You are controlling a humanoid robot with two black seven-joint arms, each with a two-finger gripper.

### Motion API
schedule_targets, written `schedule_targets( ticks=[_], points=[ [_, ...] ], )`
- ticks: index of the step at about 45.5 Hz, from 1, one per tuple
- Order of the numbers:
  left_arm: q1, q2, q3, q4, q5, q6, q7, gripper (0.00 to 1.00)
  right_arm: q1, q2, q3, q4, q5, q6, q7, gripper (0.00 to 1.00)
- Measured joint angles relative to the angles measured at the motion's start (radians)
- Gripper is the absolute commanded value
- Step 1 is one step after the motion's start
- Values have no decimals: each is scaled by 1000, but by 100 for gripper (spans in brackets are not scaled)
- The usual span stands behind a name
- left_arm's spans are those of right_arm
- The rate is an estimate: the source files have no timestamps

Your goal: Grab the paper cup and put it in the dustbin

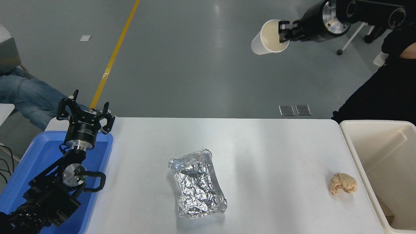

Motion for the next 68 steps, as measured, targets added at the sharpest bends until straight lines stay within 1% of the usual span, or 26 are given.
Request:
schedule_targets(
  ticks=[5, 7, 17, 27, 43, 59, 62, 66, 67, 68],
  points=[
    [0, 0, 0, 0, 0, 0, 0, 99, -63, -39, -50, -103, 60, -7, -13, 0],
    [0, 0, 0, 0, 0, 0, 0, 99, -108, -66, -72, -163, 89, -17, -24, 0],
    [0, 1, 0, 1, 0, 0, 0, 99, -280, -163, -95, -305, 145, -91, -63, 0],
    [0, 0, 0, 0, 0, 0, 0, 99, -575, -255, -1, -455, 215, -186, -85, 0],
    [0, 0, 0, 0, 0, 0, 0, 99, -982, -304, 247, -591, 248, -270, -95, 0],
    [0, 0, 0, 0, 0, 0, 0, 99, -1269, -303, 465, -622, 256, -313, -95, 0],
    [0, 0, 0, 0, 0, 0, 0, 99, -1306, -297, 492, -622, 257, -315, -95, 45],
    [0, 0, 0, 0, 0, 0, 0, 99, -1346, -289, 525, -623, 258, -320, -95, 96],
    [0, 0, 0, 0, 0, 0, 0, 99, -1352, -287, 532, -624, 258, -321, -95, 100],
    [0, 0, 0, 0, 0, 0, 0, 99, -1358, -286, 539, -624, 258, -321, -95, 100]
  ],
)
